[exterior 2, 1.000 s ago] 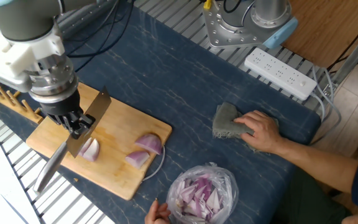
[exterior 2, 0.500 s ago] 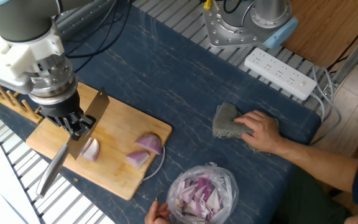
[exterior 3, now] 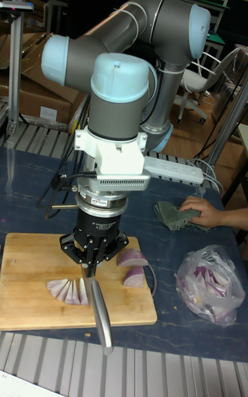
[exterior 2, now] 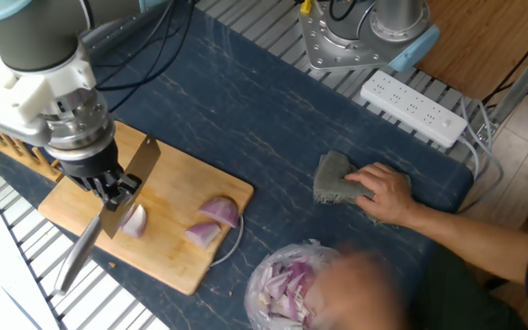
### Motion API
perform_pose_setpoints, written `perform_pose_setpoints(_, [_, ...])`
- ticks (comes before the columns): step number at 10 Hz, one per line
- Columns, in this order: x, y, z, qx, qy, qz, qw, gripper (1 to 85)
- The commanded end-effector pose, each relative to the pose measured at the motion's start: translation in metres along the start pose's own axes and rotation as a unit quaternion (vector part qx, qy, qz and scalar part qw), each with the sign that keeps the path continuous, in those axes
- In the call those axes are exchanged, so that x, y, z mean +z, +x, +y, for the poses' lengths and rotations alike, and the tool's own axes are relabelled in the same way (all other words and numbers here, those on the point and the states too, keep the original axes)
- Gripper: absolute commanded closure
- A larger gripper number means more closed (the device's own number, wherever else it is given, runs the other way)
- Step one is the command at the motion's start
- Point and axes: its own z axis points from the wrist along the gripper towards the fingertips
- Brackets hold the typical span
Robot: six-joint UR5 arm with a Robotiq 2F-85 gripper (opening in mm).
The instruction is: Chop the onions
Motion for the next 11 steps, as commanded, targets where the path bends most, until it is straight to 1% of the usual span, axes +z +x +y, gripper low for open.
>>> perform_pose_setpoints(1, [0.0080,-0.0077,0.0001,0.007,-0.002,-0.010,0.9999,84.0])
perform_pose_setpoints(2, [0.0088,-0.0083,-0.0016,0.009,0.001,-0.011,0.9999,84.0])
perform_pose_setpoints(4, [0.0107,-0.0076,-0.0016,0.010,-0.001,-0.014,0.9999,84.0])
perform_pose_setpoints(6, [0.0138,-0.0066,0.0023,0.010,0.000,-0.017,0.9998,84.0])
perform_pose_setpoints(9, [0.0100,-0.0046,0.0047,0.007,0.000,-0.016,0.9999,84.0])
perform_pose_setpoints(11, [0.0104,-0.0051,0.0060,0.006,-0.001,-0.017,0.9998,84.0])
